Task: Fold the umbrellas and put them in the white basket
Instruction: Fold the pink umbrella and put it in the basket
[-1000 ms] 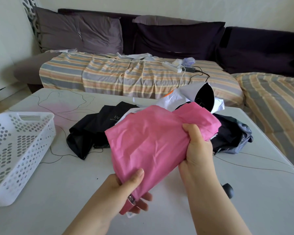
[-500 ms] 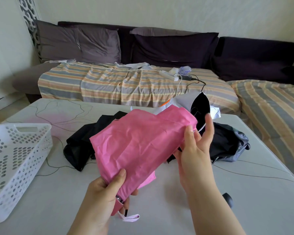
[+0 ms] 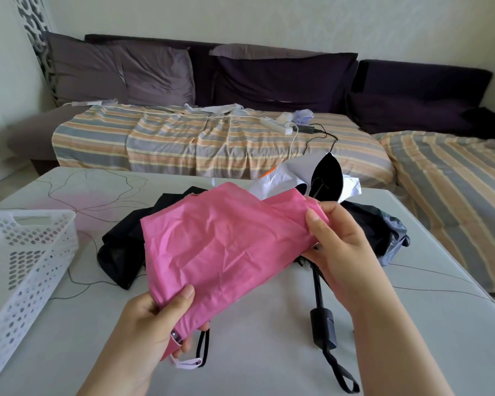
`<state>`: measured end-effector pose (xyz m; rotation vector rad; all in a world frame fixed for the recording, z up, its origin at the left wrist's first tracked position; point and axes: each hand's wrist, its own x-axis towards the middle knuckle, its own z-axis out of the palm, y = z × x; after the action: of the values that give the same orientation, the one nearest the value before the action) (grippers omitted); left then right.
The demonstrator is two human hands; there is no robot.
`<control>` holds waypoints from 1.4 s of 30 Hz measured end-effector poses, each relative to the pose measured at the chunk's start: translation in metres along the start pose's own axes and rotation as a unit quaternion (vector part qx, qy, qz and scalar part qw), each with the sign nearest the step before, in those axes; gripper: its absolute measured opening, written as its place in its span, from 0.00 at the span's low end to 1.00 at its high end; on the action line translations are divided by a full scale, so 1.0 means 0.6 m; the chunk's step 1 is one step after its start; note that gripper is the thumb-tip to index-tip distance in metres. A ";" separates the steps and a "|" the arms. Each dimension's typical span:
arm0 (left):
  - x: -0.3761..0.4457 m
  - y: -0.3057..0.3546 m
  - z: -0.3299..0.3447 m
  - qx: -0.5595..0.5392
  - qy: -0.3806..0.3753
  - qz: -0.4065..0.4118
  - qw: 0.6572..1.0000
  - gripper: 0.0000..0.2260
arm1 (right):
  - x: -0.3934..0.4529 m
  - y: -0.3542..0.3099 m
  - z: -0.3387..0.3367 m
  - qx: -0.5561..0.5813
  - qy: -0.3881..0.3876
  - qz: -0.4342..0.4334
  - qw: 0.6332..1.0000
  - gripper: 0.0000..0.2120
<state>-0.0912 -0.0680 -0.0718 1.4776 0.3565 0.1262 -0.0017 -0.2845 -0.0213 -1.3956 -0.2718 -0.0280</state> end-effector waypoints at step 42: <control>0.007 0.012 -0.019 0.020 -0.001 0.059 0.998 0.13 | -0.003 0.007 0.016 -0.043 0.027 -0.021 0.998 0.11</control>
<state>-0.0898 -0.0551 -0.0662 1.5390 0.2711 0.2138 -0.0043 -0.2744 -0.0244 -1.4728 -0.2574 -0.1129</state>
